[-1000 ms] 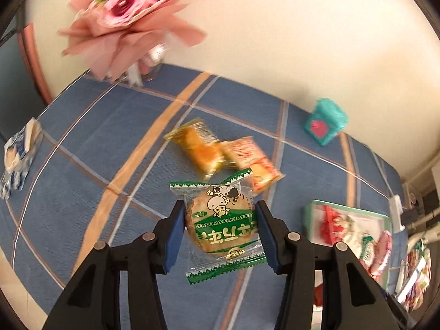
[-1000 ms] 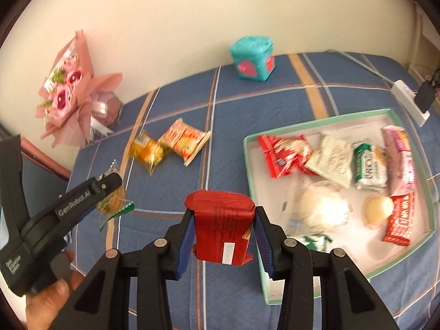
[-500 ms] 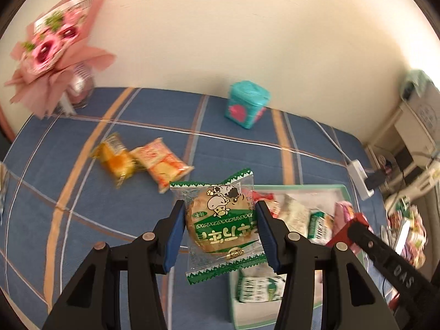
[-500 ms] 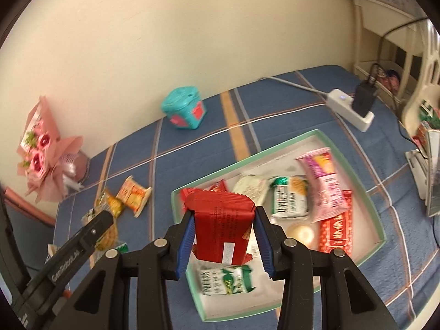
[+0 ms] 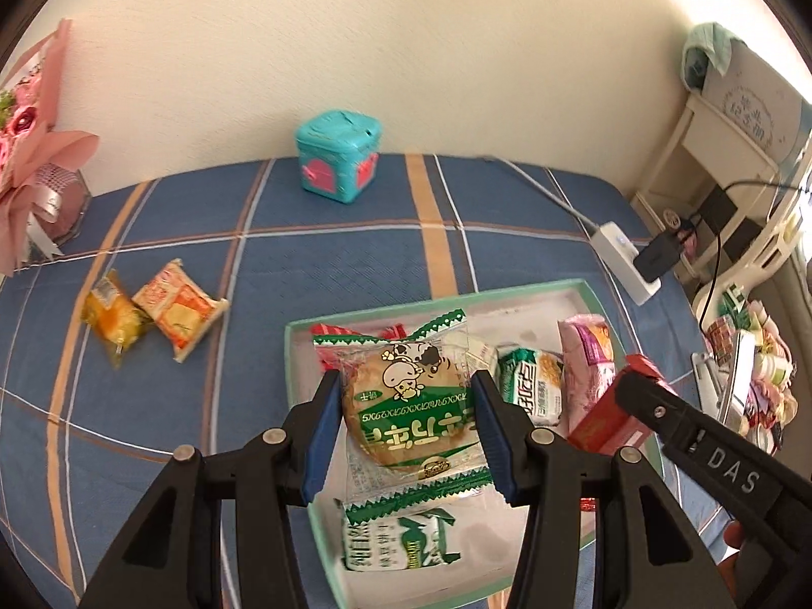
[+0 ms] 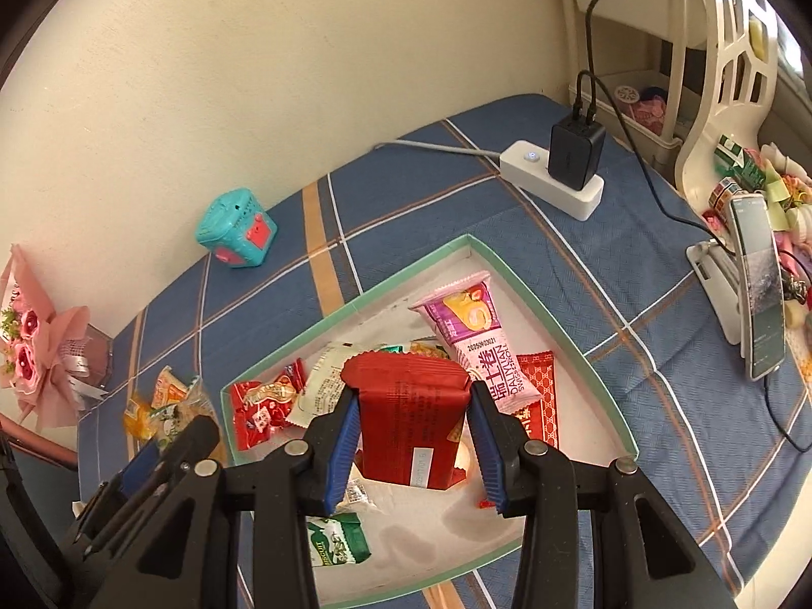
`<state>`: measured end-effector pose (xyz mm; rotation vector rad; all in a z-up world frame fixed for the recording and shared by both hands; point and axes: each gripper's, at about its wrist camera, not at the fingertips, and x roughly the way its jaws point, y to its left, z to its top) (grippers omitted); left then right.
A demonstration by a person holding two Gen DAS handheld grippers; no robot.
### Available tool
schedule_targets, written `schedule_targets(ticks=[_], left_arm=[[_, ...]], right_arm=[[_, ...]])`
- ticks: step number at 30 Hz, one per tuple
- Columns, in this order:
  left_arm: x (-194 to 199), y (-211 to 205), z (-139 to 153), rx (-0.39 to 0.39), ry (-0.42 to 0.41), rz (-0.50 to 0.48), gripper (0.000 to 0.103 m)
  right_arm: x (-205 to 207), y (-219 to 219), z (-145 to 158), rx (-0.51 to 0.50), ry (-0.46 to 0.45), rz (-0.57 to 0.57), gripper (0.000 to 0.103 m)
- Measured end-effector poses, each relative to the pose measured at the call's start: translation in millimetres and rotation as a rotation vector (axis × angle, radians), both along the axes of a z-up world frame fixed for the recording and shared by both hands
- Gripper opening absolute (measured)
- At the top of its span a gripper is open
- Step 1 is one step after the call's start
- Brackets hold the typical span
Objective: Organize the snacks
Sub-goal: 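Lower both snacks into the tray and open both tools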
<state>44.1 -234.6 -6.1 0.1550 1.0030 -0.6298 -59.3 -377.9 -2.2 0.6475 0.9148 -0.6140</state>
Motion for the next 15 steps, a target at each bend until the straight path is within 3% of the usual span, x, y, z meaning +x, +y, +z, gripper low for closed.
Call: schedule_targets(ticks=[5,15], left_arm=[[-4.5,-9.9,-15.7,0.041,0.007,-0.027,0.052],[4.8,-9.1,-34.4,0.034,0.08,-0.017,0.052]], right_arm=[[4.6,-1.0,-14.8,0.021,0.042,0.011,0.045],[13.8,1.6,-31.0,0.029,0.079,0.03,0.046]])
